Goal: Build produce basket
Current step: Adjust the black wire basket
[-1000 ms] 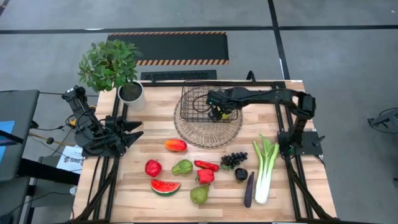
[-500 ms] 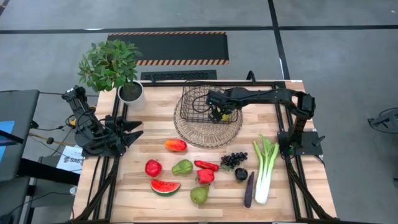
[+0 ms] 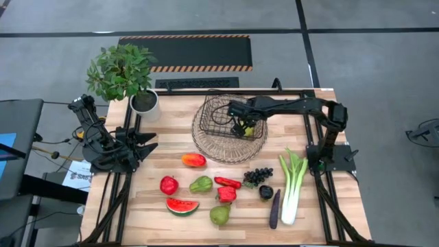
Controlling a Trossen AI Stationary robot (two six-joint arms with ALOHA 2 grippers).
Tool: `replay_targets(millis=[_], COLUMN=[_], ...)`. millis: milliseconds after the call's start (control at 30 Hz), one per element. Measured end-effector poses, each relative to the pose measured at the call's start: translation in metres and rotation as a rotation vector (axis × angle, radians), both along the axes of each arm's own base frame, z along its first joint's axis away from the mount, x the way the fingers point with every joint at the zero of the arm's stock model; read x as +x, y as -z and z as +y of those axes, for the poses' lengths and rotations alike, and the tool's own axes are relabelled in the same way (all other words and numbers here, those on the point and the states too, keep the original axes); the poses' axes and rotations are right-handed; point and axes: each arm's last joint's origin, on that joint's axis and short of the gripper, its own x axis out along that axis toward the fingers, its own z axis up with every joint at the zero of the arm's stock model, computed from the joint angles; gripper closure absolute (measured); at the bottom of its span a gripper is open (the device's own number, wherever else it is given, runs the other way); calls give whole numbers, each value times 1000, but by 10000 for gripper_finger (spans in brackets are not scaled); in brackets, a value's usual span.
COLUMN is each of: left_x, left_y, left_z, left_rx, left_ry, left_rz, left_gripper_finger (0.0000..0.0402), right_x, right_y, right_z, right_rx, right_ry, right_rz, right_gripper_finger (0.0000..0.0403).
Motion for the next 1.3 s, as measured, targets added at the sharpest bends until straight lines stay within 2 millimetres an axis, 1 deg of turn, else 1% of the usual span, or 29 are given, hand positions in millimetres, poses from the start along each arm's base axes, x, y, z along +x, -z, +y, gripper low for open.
replay_targets(millis=[167, 300, 400, 467, 600, 667, 733, 800, 933, 1000, 1067, 1167, 1300], left_x=[0, 0, 0, 0, 0, 0, 0, 0, 0, 0, 0, 0, 0], left_y=[0, 0, 1, 2, 2, 2, 3, 4, 4, 4, 4, 4, 4], left_z=[0, 0, 0, 0, 0, 0, 0, 0, 0, 0, 0, 0, 0], left_rx=[0, 3, 11, 8, 7, 9, 17, 14, 12, 9, 6, 6, 6], left_ry=[0, 0, 1, 1, 1, 0, 1, 0, 0, 0, 0, 0, 0], left_rz=[0, 2, 9, 10, 9, 11, 17, 18, 18, 17, 16, 16, 16], left_gripper_finger=[86, 86, 86, 86, 86, 86, 86, 86, 86, 86, 86, 86, 86], right_x=[7, 12, 14, 12, 1, -6, -19, -30, -54, -64, -71, -84, -106], right_y=[-21, -43, -67, -86, -121, -133, -142, -148, -147, -140, -129, -107, -78], right_z=[-1, -3, -2, 0, 16, 30, 42, 56, 81, 93, 107, 124, 143], right_rx=[-21, -54, -76, -80, -91, -100, -119, -152, -225, -234, -225, -211, -195], right_ry=[-40, -67, -87, -97, -130, -141, -122, -92, -4, 18, 26, 46, 125], right_rz=[-38, -74, -87, -94, -108, -103, -88, -63, -15, -17, -20, 3, 20], right_gripper_finger=[19, 19, 19, 19, 20, 20, 20, 20, 20, 20, 20, 20, 20])
